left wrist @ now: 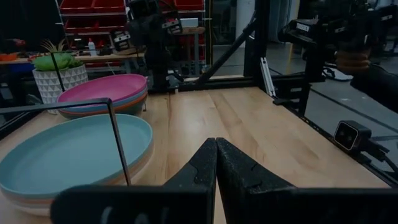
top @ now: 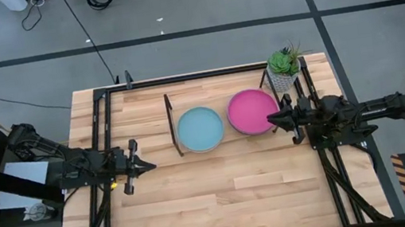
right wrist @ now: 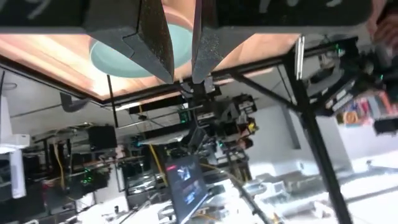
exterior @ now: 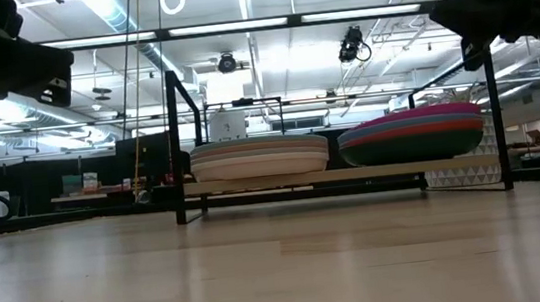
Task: Place and stack plates onto a shelf
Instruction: Return to Home Position
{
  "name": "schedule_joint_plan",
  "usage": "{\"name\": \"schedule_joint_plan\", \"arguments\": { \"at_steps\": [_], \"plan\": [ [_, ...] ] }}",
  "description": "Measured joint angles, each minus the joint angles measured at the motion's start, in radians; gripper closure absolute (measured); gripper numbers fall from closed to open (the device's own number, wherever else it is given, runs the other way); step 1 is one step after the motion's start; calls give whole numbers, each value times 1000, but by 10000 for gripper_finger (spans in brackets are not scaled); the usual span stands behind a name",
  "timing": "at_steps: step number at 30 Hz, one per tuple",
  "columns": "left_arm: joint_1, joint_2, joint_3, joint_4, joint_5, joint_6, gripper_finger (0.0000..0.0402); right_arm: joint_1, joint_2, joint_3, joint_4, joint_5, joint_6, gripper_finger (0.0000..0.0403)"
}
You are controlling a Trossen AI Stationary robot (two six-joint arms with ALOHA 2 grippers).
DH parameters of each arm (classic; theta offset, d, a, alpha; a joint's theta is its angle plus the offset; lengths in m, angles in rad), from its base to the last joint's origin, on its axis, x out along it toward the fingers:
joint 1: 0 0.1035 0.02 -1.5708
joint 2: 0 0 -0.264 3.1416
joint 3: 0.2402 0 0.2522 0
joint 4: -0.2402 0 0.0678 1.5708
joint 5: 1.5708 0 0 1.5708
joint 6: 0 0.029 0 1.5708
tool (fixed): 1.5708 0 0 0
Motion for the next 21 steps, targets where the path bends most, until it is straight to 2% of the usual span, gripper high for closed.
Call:
{"name": "schedule_joint_plan", "arguments": {
  "at_steps": [4, 10, 14, 21],
  "plan": [
    [0, 0, 0, 1, 0, -22, 386, 2, -1, 0, -38, 45, 94, 339],
    [0, 0, 0, -10, 1, -40, 386, 2, -1, 3, -84, 48, 182, 339],
    [0, 0, 0, -10, 1, -40, 386, 2, -3, 4, -98, -37, 170, 339],
    [0, 0, 0, -32, 1, -46, 386, 1, -2, 8, -93, -88, 462, 339]
  ]
}}
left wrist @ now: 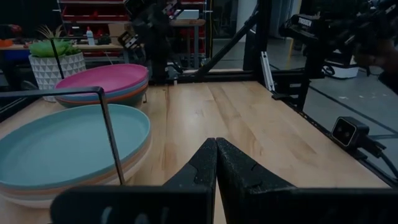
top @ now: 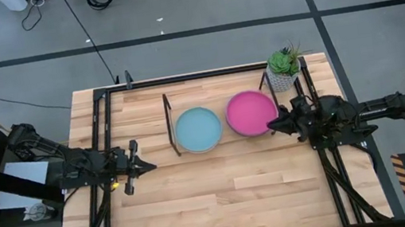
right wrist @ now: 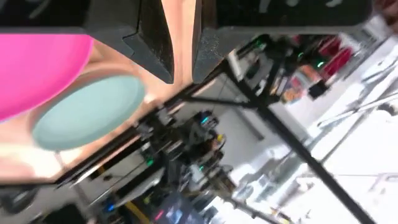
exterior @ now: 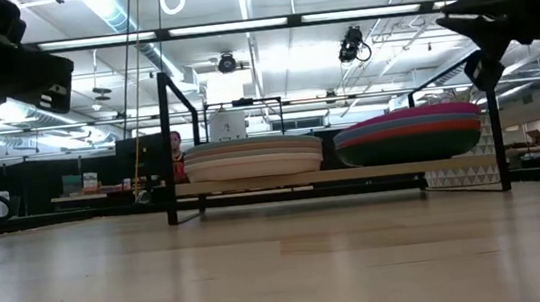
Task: Place and stack plates onto a shelf
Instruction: Return to Home Position
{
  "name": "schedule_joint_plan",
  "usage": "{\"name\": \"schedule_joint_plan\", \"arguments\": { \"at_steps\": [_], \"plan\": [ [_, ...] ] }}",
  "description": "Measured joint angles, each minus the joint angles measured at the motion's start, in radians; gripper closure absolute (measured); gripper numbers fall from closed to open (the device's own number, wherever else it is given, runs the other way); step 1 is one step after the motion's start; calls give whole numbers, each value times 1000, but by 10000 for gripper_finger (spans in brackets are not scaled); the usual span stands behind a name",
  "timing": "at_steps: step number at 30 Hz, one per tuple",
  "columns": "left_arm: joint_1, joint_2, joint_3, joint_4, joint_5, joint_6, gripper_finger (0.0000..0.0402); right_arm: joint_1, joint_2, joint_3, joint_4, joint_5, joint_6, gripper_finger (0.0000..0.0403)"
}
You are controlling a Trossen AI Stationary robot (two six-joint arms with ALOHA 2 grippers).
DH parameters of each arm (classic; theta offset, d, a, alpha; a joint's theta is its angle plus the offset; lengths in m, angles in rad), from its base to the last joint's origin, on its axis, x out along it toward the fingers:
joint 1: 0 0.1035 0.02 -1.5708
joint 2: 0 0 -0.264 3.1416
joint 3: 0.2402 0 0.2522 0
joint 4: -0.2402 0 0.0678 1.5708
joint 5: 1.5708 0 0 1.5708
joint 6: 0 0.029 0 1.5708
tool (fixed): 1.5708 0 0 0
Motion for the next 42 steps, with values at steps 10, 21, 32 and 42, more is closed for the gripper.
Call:
{"name": "schedule_joint_plan", "arguments": {
  "at_steps": [10, 21, 32, 42],
  "plan": [
    [0, 0, 0, -22, 6, -37, 386, 1, 1, 0, -89, -240, 84, 339],
    [0, 0, 0, -81, 6, -20, 386, 1, 1, 0, -154, -493, -49, 339],
    [0, 0, 0, -78, 7, -46, 386, 1, 6, 0, -156, -486, -159, 339],
    [0, 0, 0, -77, 7, -123, 386, 1, 6, 0, -156, -481, -159, 339]
  ]
}}
